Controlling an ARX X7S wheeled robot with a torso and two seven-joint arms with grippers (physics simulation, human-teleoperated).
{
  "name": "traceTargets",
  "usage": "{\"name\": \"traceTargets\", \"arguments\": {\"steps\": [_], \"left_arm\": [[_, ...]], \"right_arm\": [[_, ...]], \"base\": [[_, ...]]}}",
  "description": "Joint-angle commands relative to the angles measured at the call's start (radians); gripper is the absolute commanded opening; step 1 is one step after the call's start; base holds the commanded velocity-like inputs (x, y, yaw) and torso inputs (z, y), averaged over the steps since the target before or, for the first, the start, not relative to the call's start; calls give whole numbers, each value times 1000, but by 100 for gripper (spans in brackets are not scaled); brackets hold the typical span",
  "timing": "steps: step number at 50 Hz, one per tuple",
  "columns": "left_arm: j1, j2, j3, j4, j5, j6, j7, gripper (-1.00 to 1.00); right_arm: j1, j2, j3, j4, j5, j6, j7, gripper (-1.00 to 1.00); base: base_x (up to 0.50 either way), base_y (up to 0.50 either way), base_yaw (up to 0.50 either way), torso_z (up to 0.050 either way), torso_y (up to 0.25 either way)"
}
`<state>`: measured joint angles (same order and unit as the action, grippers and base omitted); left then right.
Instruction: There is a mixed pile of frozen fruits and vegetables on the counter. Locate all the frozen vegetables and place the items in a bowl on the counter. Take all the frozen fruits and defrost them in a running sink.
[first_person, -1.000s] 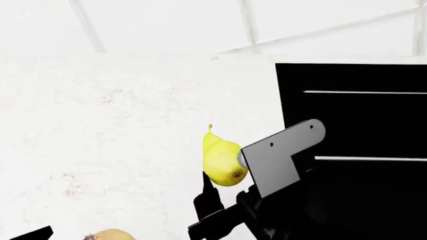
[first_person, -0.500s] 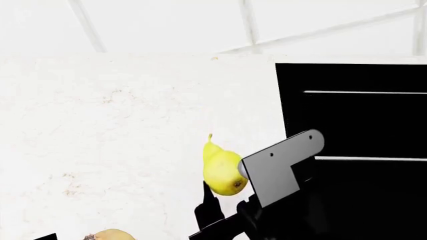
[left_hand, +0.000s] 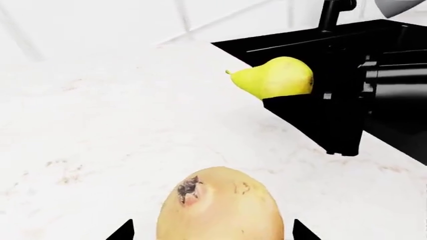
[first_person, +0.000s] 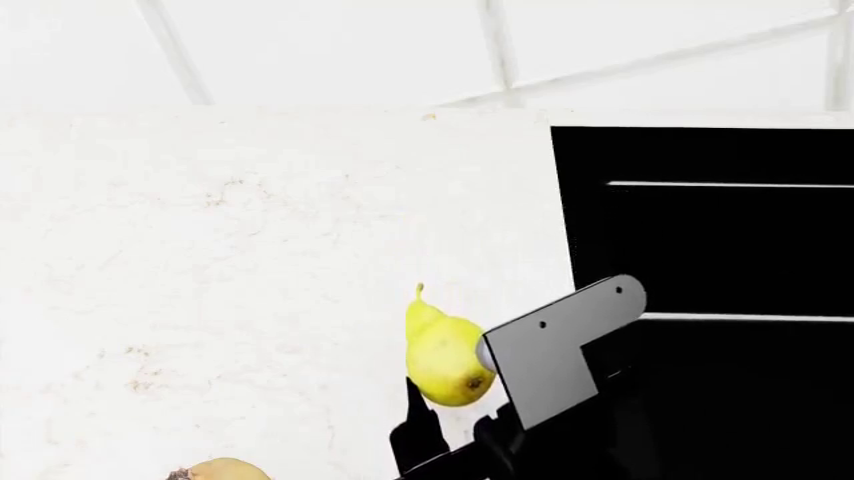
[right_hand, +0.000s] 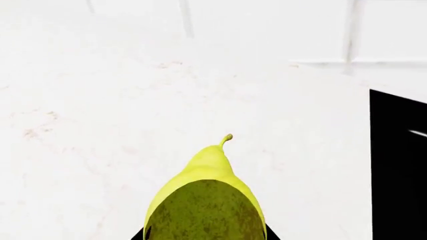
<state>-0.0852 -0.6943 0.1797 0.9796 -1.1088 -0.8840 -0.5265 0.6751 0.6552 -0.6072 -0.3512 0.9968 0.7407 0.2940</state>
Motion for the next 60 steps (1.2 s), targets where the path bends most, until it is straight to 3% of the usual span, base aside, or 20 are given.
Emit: {"name": "traceTargets", "arguments": {"steps": [1, 28, 29, 42, 60], "left_arm": [[-40, 9, 121, -51, 103, 46, 50, 100], [-94, 39, 188, -148, 163, 45, 100, 100], [-95, 38, 185, -138, 168, 48, 93, -100], [-129, 38, 135, -62, 81, 38, 19, -100], [-376, 44, 35, -33, -176, 0, -155, -100]], "right_arm": [[-6, 2, -2, 1, -21, -8, -23, -100], [-34, 1, -6, 4, -22, -31, -27, -100], [-37, 2, -5, 4, -22, -33, -27, -100], [-85, 31, 67, -64, 31, -76, 34, -100], [-184, 124, 238, -269, 116, -168, 218, -100]], "base": [[0, 0, 0, 0, 0], [0, 0, 0, 0, 0], [0, 0, 0, 0, 0], [0, 0, 0, 1, 1], [0, 0, 0, 0, 0]]}}
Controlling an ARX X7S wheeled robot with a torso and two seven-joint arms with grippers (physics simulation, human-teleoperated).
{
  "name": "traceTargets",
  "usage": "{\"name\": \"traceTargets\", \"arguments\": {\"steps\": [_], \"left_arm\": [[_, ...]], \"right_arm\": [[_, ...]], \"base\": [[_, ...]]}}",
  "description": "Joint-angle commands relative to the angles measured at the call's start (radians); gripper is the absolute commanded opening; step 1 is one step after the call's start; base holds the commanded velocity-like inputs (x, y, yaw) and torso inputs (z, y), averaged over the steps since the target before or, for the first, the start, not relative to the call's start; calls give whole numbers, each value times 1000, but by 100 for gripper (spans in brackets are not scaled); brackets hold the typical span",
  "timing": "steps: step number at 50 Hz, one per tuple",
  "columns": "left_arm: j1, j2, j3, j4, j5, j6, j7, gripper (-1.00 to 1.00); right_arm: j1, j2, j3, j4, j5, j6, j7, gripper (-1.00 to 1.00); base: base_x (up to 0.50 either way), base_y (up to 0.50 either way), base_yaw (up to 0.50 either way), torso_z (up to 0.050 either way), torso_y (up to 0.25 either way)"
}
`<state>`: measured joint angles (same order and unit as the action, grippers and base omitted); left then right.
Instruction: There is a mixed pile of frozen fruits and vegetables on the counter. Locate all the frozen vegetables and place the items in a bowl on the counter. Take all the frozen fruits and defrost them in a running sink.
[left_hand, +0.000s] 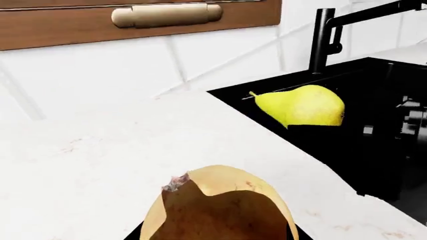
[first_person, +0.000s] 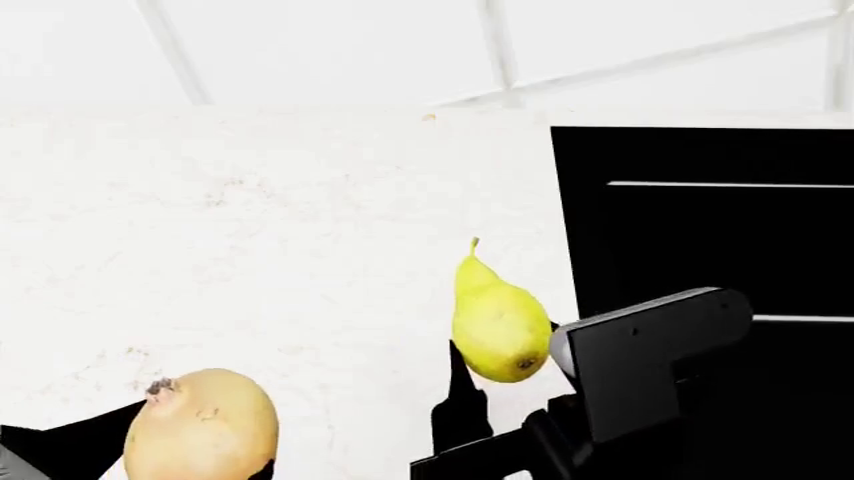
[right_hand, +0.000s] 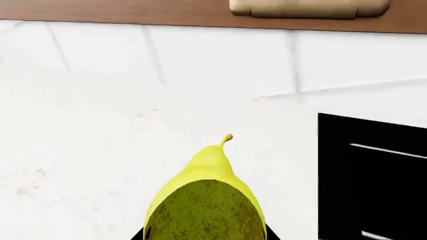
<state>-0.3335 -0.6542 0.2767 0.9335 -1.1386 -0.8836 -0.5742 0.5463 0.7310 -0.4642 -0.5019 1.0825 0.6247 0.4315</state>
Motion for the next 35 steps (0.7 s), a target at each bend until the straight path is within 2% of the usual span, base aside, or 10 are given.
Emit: {"name": "traceTargets", "arguments": {"steps": [1, 7, 9, 18, 27, 35], "left_arm": [[-144, 3, -69, 14, -164, 1, -120, -100], [-240, 10, -79, 1, -243, -5, -185, -100], [-253, 10, -82, -13, -226, -7, -195, -100], [-156, -3, -110, -27, -112, 43, -154, -100], [-146, -28, -108, -25, -87, 45, -126, -100], [-127, -47, -126, -22, -94, 59, -121, -100]], "right_arm": [[-70, 56, 109, -135, 38, -63, 90, -100], [-104, 76, 136, -172, 38, -84, 123, -100], [-118, 89, 147, -188, 41, -87, 140, -100], [-147, 142, 195, -257, 74, -88, 217, -100], [-127, 138, 174, -250, 67, -54, 249, -100], [-122, 140, 169, -254, 68, -48, 247, -100]], "base": [[0, 0, 0, 0, 0], [0, 0, 0, 0, 2], [0, 0, 0, 0, 0], [0, 0, 0, 0, 0], [0, 0, 0, 0, 0], [10, -459, 0, 0, 1]]}}
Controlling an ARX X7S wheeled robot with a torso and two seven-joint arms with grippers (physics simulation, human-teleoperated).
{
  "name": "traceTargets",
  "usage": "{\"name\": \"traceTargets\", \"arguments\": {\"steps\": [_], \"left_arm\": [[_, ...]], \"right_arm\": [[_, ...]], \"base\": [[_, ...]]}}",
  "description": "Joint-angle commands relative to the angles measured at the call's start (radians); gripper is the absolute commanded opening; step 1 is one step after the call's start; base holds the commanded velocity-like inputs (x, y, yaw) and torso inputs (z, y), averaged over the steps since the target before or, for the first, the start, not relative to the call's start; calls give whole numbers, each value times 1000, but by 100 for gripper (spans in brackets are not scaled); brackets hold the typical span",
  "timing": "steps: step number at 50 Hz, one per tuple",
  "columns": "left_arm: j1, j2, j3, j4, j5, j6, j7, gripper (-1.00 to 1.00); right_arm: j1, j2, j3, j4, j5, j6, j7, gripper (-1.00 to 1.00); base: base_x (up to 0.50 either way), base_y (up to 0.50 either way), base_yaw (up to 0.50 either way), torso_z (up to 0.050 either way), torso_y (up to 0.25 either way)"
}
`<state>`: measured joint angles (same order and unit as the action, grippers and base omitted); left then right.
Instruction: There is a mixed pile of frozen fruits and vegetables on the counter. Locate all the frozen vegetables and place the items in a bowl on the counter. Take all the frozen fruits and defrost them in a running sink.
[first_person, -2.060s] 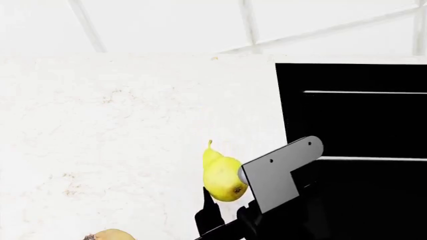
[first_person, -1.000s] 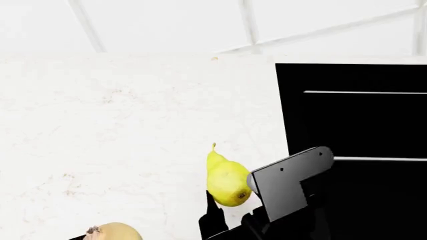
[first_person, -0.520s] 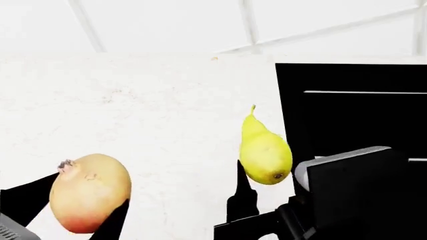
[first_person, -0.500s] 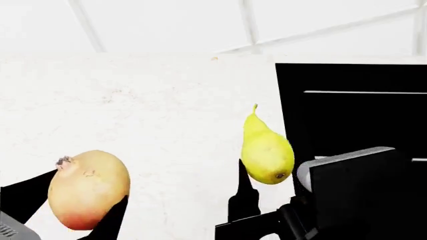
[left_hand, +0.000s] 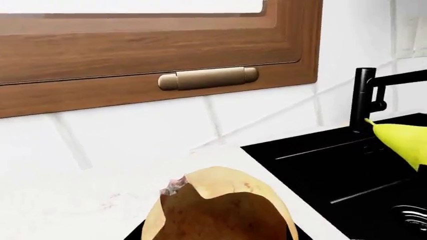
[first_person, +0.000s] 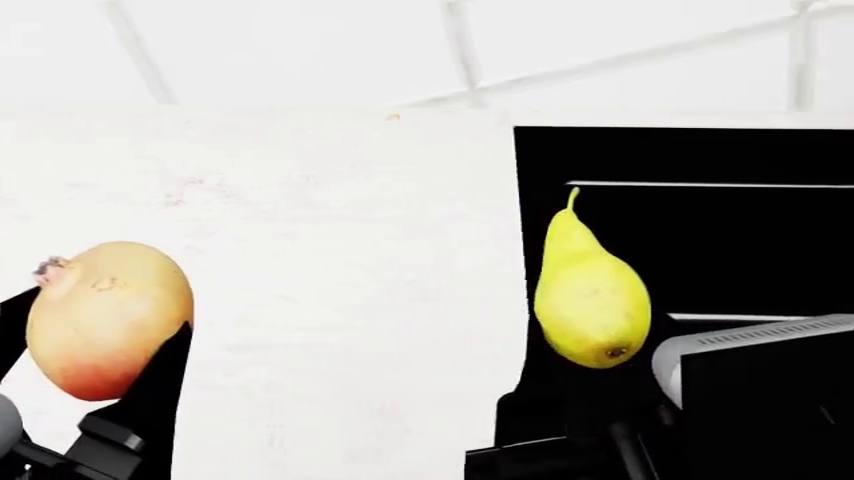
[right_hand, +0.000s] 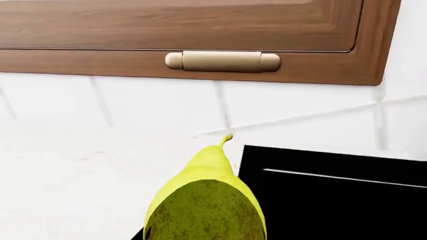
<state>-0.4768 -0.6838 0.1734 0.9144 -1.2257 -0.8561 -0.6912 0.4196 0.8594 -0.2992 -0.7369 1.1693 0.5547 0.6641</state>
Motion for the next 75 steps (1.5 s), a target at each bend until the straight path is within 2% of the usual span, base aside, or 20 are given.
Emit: {"name": "traceTargets", "arguments": {"steps": [1, 68, 75], "left_arm": [[16, -18, -23, -3, -9, 31, -6, -100], [38, -35, -10, -35, 25, 68, 21, -100], [31, -33, -7, -45, 27, 69, 21, -100]], "right_arm": [[5, 12, 3, -19, -20, 22, 15, -100], [-14, 40, 8, -21, -28, 21, 30, -100], [-3, 34, -14, -26, -59, 30, 14, -100]], "base": [[16, -500, 0, 0, 0], [2, -500, 0, 0, 0], [96, -93, 0, 0, 0]]}}
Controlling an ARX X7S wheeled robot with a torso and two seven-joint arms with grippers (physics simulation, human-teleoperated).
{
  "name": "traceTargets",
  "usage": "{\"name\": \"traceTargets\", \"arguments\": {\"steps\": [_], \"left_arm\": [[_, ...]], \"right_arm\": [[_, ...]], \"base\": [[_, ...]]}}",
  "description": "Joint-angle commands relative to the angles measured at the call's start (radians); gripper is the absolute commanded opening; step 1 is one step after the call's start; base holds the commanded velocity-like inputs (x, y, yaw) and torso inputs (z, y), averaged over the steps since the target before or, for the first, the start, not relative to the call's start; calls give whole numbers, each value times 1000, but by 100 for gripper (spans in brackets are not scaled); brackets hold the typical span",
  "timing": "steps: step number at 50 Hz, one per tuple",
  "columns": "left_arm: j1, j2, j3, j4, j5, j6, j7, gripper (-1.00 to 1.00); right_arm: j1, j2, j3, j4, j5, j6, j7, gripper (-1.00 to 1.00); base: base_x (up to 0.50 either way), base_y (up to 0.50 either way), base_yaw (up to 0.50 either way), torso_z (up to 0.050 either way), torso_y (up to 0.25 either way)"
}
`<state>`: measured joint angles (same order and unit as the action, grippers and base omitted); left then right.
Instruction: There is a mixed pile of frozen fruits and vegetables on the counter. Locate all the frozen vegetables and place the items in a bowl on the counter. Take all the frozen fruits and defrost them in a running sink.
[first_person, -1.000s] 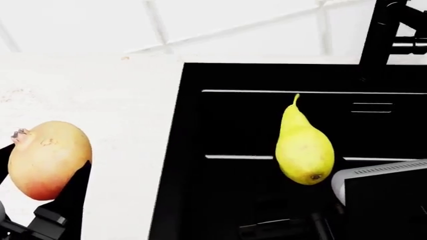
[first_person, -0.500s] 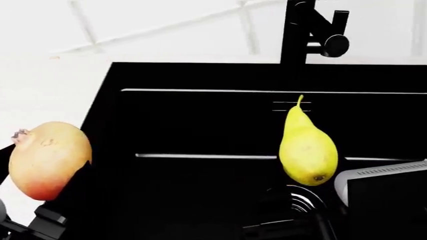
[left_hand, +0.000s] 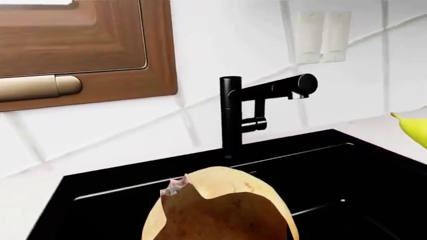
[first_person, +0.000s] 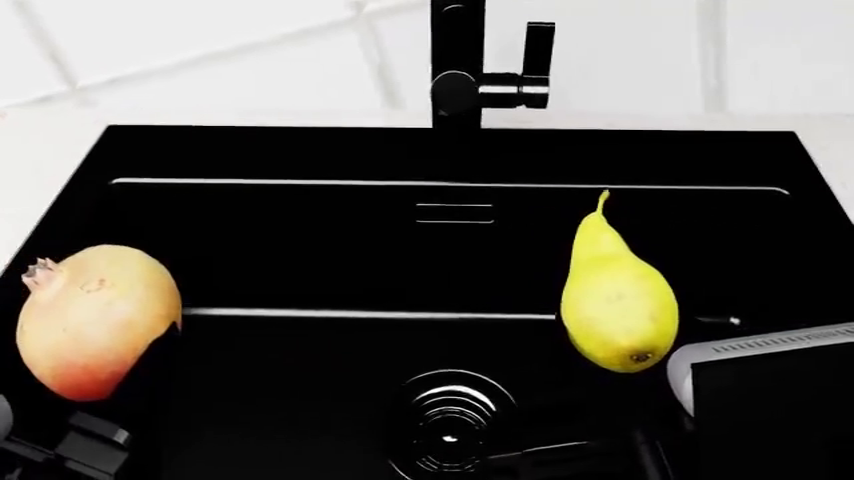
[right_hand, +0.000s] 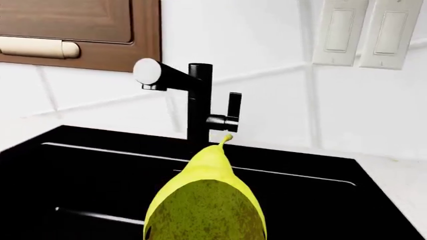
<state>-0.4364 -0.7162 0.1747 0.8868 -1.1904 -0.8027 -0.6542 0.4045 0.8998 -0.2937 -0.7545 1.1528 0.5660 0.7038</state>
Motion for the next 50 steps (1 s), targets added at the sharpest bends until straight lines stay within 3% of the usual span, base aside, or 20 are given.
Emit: {"name": "traceTargets", "arguments": {"steps": [1, 24, 31, 50], "left_arm": [[-4, -6, -15, -15, -12, 19, -15, -100], [-1, -6, -1, -12, -4, 23, -14, -100], [-6, -3, 5, -16, -4, 23, -15, -100], [4, -37, -29, 3, -41, 41, -23, -100]], "right_arm": [[14, -7, -23, -8, -47, 19, -29, -100], [12, -19, -27, 17, -39, 19, -25, -100], [92, -81, -105, 185, -53, 73, -125, -100], [95, -180, -215, 483, -71, 105, -287, -100]], "base": [[320, 0, 0, 0, 0], [364, 0, 0, 0, 2], [0, 0, 0, 0, 0], [0, 0, 0, 0, 1]]}}
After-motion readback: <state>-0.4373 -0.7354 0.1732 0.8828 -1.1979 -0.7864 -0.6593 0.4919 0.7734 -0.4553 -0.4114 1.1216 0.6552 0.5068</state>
